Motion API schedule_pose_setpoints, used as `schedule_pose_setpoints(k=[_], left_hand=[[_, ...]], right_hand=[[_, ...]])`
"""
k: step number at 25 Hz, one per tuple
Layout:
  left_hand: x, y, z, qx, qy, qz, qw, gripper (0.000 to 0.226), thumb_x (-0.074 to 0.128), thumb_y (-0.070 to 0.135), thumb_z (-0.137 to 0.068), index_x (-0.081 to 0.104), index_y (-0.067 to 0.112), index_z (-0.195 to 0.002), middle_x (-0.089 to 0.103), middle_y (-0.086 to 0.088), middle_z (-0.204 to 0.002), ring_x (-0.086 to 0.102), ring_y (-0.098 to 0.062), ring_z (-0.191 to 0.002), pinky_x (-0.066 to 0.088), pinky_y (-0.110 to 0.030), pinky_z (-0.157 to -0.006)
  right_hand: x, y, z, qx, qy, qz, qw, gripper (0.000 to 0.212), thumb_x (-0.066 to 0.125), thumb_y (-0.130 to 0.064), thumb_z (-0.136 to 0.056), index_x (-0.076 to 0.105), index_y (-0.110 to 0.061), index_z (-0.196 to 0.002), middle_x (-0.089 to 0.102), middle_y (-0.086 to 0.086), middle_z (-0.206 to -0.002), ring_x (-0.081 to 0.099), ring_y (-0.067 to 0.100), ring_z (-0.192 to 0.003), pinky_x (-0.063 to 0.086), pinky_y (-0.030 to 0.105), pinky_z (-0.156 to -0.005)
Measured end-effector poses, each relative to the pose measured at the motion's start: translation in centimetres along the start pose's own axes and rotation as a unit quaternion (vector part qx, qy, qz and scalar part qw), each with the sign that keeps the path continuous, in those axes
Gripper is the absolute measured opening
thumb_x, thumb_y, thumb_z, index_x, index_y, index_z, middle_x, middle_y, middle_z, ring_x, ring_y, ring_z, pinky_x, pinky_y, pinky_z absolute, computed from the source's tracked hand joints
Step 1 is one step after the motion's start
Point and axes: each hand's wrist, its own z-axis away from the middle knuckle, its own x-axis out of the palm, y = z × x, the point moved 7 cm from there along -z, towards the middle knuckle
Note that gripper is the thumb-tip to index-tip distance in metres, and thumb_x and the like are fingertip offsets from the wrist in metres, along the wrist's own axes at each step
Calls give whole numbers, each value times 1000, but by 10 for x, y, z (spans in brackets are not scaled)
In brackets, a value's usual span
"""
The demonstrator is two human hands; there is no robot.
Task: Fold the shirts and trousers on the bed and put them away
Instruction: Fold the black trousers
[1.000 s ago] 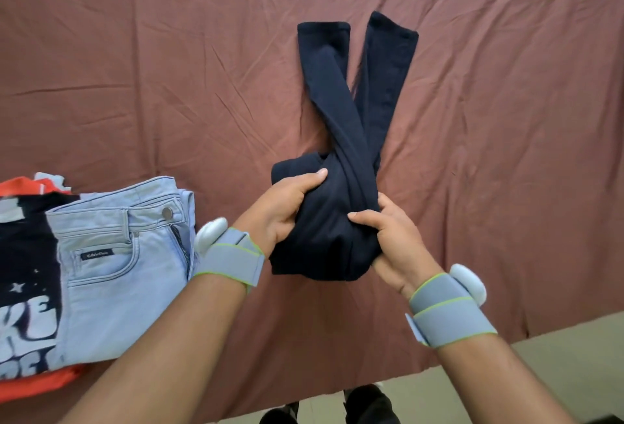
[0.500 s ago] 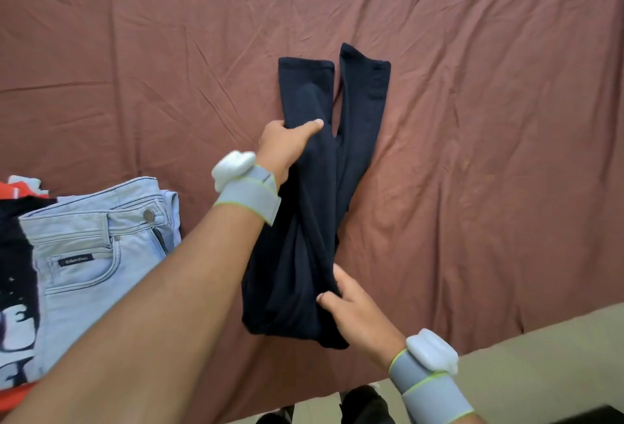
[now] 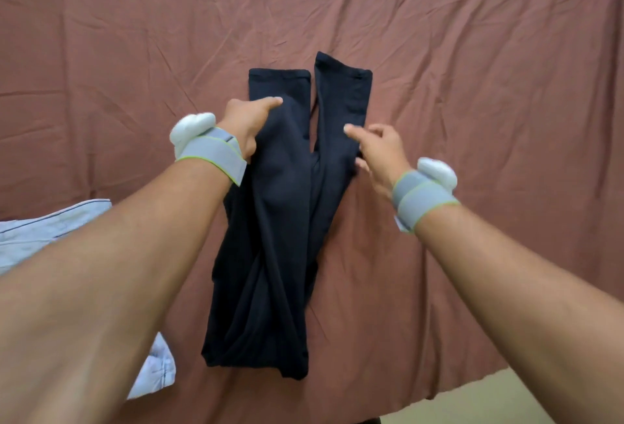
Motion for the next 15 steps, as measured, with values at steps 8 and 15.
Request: schedule_pose_setpoints(k=[8, 15], left_hand=[[-15, 66, -21, 218, 70, 37, 973, 8, 69, 23, -78, 64, 22, -72, 63, 4, -70, 58, -9, -64, 57, -36, -71], [8, 120, 82, 456, 77, -63, 885, 8, 62, 18, -85, 63, 17, -93, 63, 12, -74, 60, -1, -69, 49, -25, -69]], right_hand=[[16, -70, -68, -76, 82, -89, 990, 17, 70, -6, -76, 61, -14, -87, 61, 4, -75, 58, 16, -67, 53, 32, -63], [75, -124, 18, -279, -41, -62, 957, 20, 56, -6, -82, 66, -18, -95, 60, 11, -76, 49, 19, -66, 40, 27, -54]])
